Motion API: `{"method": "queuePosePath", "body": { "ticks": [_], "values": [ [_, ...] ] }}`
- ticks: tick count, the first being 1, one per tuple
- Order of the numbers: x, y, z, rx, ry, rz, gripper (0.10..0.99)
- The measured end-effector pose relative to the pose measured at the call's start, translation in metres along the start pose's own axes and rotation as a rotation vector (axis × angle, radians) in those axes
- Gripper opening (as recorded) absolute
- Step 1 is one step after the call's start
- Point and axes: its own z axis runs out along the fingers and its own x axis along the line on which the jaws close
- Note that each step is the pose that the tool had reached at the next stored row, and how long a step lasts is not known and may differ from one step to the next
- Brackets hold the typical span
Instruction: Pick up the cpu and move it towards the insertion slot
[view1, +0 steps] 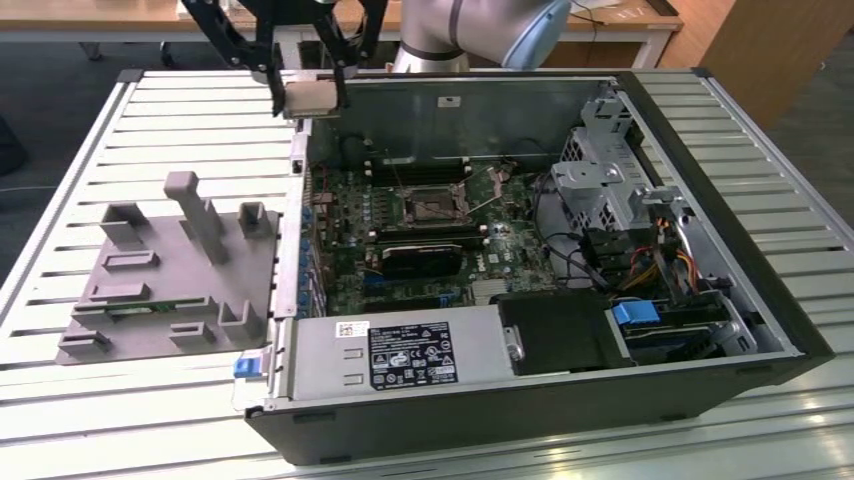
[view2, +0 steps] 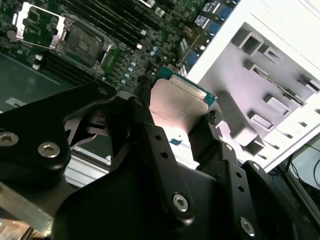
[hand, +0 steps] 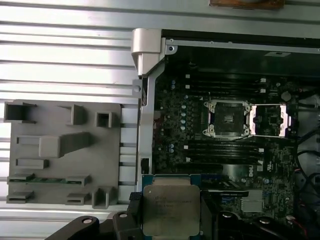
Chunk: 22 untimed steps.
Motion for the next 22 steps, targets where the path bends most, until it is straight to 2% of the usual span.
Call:
{"method": "queuePosePath", "body": {
  "ticks": [14, 22],
  "values": [
    [-0.0603, -0.0014, 0.0018, 0.000, 0.0044, 0.000, 0.541],
    [-0.0895, -0.0014, 0.0046, 0.000, 0.0050, 0.000, 0.541]
  ]
}}
